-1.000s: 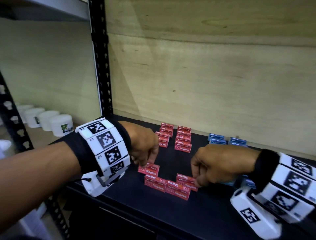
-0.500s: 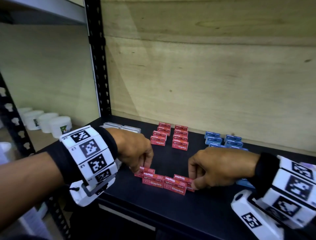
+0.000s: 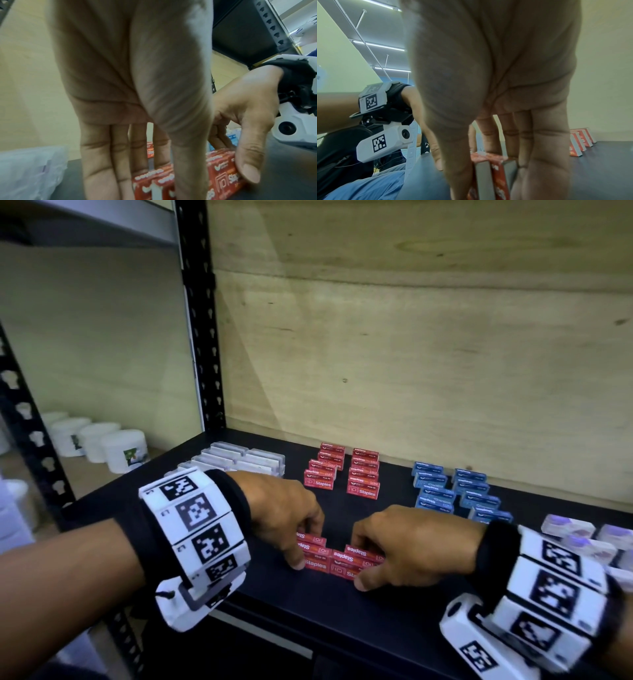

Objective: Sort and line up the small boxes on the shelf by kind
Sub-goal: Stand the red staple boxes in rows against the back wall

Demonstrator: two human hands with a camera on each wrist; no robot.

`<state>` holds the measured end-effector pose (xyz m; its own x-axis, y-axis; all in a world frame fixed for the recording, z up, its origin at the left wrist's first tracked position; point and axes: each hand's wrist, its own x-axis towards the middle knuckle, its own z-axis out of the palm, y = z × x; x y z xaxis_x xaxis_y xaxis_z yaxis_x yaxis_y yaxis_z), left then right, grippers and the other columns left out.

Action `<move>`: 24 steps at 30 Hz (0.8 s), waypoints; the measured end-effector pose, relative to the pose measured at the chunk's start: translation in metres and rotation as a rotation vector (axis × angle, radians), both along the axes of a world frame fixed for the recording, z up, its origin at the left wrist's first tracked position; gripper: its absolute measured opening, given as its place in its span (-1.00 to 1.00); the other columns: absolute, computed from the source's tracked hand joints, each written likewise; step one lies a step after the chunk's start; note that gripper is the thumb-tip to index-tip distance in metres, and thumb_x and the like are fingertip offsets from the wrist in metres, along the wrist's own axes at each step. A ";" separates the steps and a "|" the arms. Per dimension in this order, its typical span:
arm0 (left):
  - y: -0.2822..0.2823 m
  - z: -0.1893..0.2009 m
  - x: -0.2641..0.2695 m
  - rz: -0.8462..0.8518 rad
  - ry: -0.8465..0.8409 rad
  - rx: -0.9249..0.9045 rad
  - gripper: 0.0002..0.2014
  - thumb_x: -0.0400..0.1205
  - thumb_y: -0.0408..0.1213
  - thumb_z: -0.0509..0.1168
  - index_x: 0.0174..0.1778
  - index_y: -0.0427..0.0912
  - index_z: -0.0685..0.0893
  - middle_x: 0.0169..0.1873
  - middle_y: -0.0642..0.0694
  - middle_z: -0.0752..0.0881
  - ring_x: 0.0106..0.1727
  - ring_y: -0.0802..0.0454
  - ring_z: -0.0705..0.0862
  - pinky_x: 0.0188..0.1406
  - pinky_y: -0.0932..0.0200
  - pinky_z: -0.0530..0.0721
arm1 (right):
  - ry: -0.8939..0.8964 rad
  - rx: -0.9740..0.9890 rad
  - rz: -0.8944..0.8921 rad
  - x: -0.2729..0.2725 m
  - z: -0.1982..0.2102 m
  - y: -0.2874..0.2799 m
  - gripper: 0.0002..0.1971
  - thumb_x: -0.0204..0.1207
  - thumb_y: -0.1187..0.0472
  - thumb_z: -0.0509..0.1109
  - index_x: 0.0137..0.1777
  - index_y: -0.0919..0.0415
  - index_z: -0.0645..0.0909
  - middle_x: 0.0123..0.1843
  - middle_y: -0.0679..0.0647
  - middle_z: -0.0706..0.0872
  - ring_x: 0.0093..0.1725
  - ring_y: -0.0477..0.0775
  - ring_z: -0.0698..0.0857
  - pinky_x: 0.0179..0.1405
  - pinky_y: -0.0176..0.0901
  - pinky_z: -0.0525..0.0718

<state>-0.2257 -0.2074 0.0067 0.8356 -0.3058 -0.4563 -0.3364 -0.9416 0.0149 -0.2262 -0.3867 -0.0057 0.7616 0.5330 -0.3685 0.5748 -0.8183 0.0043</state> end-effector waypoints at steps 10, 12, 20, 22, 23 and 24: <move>-0.008 -0.005 0.002 -0.050 -0.031 -0.008 -0.58 0.53 0.02 0.49 0.29 0.12 0.62 -0.13 0.22 0.54 -0.02 0.14 0.58 0.07 0.12 0.62 | -0.025 0.021 0.029 0.001 -0.004 0.009 -0.56 0.49 -0.22 0.47 0.30 -0.08 0.57 0.15 -0.02 0.68 0.04 0.06 0.69 -0.01 -0.04 0.69; -0.007 -0.006 0.003 -0.047 -0.032 -0.013 -0.60 0.53 0.02 0.49 0.28 0.12 0.62 -0.12 0.22 0.57 -0.03 0.14 0.59 0.06 0.12 0.63 | -0.024 0.024 0.028 0.000 -0.004 0.010 -0.55 0.50 -0.21 0.47 0.32 -0.08 0.56 0.17 -0.02 0.68 0.04 0.06 0.68 -0.02 -0.07 0.67; -0.004 -0.006 0.005 -0.026 0.001 -0.065 -0.59 0.50 -0.01 0.53 0.25 0.11 0.65 -0.01 0.16 0.69 -0.05 0.18 0.64 0.03 0.21 0.62 | -0.010 0.009 0.042 0.002 -0.002 0.009 -0.50 0.50 -0.28 0.42 0.36 -0.08 0.55 0.16 -0.05 0.69 0.04 0.03 0.68 0.03 -0.05 0.69; -0.001 -0.002 0.007 -0.012 0.017 -0.091 -0.55 0.46 -0.04 0.57 0.25 0.11 0.65 -0.01 0.20 0.71 -0.17 0.32 0.63 -0.15 0.38 0.56 | 0.015 0.013 0.036 0.003 0.002 0.007 -0.48 0.49 -0.35 0.38 0.35 -0.11 0.54 0.15 -0.08 0.71 0.06 0.01 0.69 0.10 -0.02 0.71; 0.000 0.001 0.008 0.003 0.023 -0.101 -0.52 0.44 -0.06 0.59 0.26 0.12 0.65 -0.04 0.22 0.72 -0.25 0.40 0.62 -0.28 0.49 0.51 | 0.024 0.022 0.030 0.004 0.005 0.006 -0.47 0.48 -0.39 0.35 0.34 -0.12 0.54 0.15 -0.10 0.71 0.06 -0.01 0.69 0.13 -0.01 0.71; 0.002 0.006 0.009 0.023 0.026 -0.105 -0.50 0.43 -0.07 0.60 0.27 0.13 0.64 -0.12 0.25 0.71 -0.35 0.48 0.60 -0.42 0.57 0.45 | 0.028 0.030 0.026 0.006 0.007 0.005 -0.46 0.48 -0.41 0.33 0.33 -0.14 0.54 0.14 -0.12 0.71 0.07 -0.02 0.69 0.15 -0.01 0.70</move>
